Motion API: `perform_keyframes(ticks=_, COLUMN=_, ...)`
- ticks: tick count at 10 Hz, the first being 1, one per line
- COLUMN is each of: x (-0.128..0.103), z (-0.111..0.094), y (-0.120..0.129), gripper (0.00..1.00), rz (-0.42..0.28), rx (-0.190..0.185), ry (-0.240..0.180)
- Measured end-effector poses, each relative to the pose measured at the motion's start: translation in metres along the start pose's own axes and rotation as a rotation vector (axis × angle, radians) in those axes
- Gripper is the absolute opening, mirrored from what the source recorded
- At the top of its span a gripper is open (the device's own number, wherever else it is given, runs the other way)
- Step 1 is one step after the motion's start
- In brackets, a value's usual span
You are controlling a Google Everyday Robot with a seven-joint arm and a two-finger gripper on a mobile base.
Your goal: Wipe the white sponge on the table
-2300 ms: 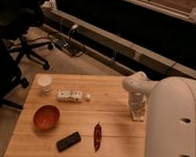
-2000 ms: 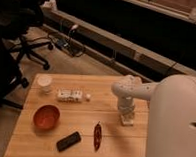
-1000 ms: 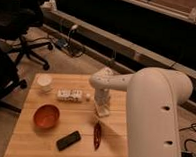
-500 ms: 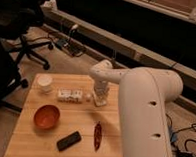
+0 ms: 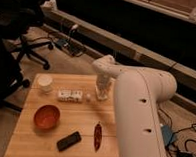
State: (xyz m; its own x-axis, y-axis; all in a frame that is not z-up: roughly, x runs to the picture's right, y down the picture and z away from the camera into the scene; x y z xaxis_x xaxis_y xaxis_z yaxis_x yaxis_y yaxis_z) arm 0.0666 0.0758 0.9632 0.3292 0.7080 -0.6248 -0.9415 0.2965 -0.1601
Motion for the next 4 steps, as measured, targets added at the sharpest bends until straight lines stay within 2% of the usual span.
perform_keyframes(ticks=3, x=-0.005, z=-0.002, y=-0.027, gripper=0.18, rz=0.069, rx=-0.016, ry=0.006)
perform_keyframes(ticks=4, x=-0.005, z=-0.004, y=-0.035, gripper=0.18, rz=0.094, rx=-0.037, ry=0.007)
